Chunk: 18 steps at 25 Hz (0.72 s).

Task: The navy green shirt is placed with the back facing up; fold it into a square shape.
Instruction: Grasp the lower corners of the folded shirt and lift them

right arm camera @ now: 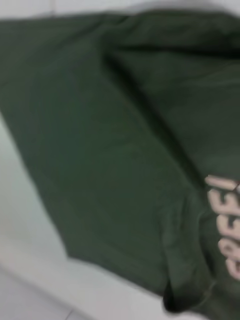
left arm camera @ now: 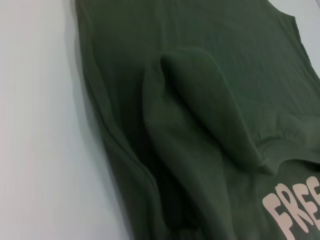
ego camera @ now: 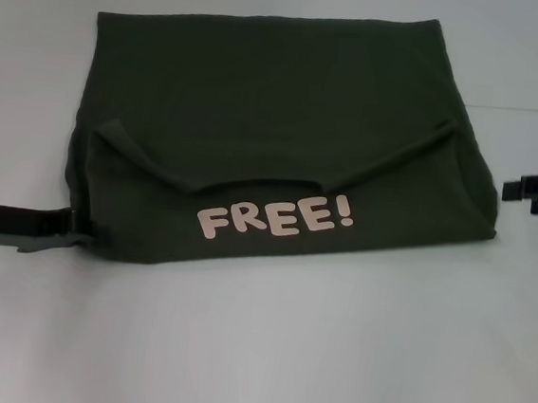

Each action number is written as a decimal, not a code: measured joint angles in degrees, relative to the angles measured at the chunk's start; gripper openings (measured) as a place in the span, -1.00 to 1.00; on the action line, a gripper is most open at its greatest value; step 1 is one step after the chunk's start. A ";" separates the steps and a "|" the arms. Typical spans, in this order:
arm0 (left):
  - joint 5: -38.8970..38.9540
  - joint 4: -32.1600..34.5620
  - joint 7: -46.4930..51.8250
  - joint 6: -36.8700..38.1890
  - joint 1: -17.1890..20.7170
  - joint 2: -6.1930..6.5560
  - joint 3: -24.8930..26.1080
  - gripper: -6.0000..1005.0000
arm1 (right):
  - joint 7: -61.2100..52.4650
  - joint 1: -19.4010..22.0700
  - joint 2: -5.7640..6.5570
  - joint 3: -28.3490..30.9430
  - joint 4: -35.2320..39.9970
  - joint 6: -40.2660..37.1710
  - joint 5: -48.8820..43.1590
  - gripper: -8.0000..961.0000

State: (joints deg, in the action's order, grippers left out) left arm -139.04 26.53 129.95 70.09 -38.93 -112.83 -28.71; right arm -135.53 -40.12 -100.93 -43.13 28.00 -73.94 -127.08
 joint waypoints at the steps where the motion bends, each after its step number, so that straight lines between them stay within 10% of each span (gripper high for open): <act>1: 0.00 0.00 0.09 0.12 0.00 0.00 0.00 -0.93 | -1.19 -0.66 -0.01 -0.19 0.05 0.01 -1.69 0.47; 18: -0.19 0.28 0.28 1.23 0.00 0.05 -0.04 -0.94 | -0.76 -5.00 -5.68 -1.84 -0.68 9.92 -10.02 0.39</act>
State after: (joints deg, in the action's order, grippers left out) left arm -139.23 26.81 130.23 71.32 -38.93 -112.79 -28.75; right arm -136.29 -45.12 -106.61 -44.97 27.33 -64.02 -137.09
